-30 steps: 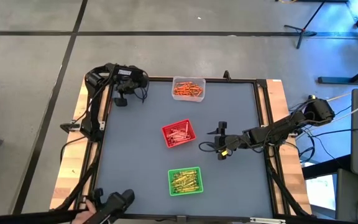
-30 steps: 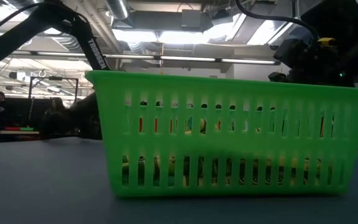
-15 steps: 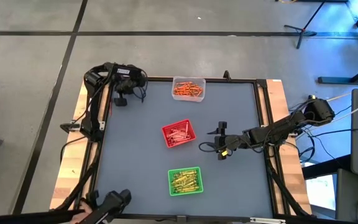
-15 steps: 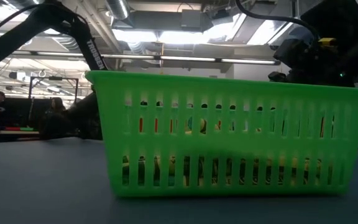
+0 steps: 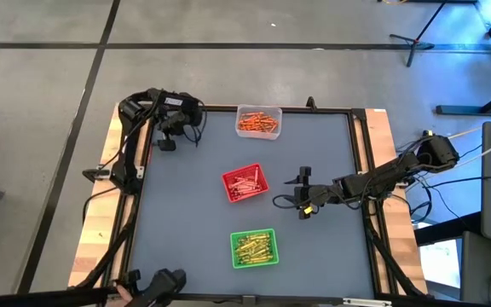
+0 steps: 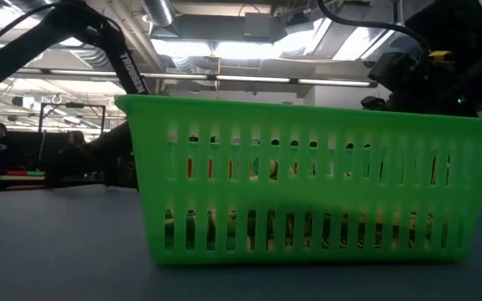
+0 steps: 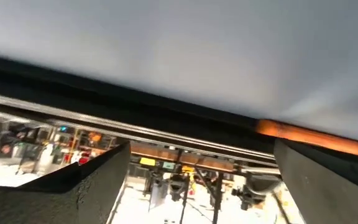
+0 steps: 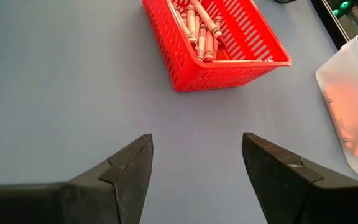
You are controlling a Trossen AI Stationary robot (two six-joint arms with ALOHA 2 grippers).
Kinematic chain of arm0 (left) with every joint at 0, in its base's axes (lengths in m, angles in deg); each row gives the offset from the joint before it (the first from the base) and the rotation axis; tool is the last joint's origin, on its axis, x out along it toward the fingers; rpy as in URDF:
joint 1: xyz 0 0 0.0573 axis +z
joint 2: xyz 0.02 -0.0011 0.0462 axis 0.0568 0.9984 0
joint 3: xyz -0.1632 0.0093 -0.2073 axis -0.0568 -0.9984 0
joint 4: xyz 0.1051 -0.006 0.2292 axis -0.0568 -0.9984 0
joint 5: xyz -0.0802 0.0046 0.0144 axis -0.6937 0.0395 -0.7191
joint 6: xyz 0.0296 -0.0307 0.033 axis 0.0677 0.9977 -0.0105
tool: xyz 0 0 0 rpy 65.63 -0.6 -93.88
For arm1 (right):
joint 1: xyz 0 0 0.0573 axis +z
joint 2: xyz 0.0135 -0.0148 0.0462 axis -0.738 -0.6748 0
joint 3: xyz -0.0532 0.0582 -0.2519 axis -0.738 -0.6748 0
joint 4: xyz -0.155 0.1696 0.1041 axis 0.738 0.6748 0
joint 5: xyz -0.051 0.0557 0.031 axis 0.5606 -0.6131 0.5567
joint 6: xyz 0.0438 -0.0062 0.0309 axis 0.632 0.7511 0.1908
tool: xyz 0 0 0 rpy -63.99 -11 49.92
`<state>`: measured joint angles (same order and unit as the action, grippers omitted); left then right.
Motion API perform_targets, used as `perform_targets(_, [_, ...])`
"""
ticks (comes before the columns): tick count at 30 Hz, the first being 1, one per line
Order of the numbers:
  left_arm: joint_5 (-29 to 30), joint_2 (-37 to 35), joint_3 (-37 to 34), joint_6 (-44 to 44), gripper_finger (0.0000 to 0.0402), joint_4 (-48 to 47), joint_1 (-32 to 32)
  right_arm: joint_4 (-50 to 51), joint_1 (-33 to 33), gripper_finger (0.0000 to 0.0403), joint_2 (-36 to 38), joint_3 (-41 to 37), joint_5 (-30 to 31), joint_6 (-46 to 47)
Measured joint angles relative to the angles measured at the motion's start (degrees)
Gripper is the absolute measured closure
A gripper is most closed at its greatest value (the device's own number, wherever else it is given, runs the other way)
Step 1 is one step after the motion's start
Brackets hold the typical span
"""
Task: Sort crayons
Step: Put the orange crayon into the transparent bin
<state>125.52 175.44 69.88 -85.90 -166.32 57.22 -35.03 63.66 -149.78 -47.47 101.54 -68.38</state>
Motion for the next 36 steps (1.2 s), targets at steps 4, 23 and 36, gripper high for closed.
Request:
perform_targets(4, [-2.01, 0.0, 0.06, 2.69, 0.0021, -2.14, -2.84, 0.0, 0.0, 0.0157, 0.0, 0.0, 0.0, -0.2])
perform_targets(23, [-0.97, -3.8, -2.14, 9.41, 0.0021, -2.78, -4.25, 0.09, 0.0, 0.0157, -0.01, 0.0, 0.0, -0.09])
perform_targets(36, [-0.95, -3.8, -10.95, 14.41, 0.0021, -2.03, -9.05, 0.26, 0.0, 0.0157, 0.0, 0.0, 0.0, -0.02])
